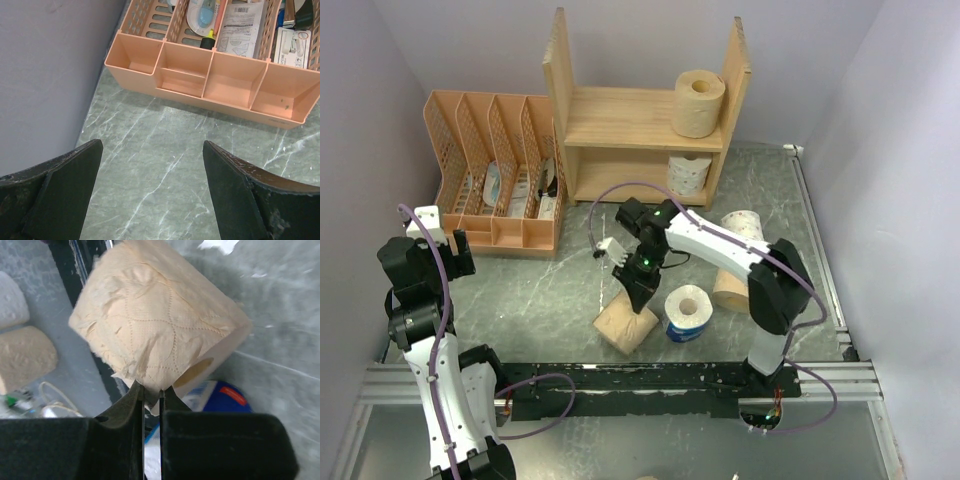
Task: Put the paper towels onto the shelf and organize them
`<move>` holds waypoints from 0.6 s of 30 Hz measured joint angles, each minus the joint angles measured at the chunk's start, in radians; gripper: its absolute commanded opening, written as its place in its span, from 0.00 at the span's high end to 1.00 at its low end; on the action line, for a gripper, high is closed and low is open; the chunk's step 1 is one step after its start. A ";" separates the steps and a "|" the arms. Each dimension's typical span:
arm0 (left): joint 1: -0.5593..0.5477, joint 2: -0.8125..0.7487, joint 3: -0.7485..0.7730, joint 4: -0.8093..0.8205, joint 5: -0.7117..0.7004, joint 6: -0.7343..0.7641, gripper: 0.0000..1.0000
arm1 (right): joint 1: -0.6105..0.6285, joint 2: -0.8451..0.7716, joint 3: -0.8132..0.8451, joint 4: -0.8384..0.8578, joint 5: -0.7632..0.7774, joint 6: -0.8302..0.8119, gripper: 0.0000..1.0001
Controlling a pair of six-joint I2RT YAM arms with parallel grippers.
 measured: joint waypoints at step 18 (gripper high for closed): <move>0.000 0.008 0.000 0.000 0.000 0.000 0.07 | 0.056 -0.362 0.247 0.016 0.444 -0.451 1.00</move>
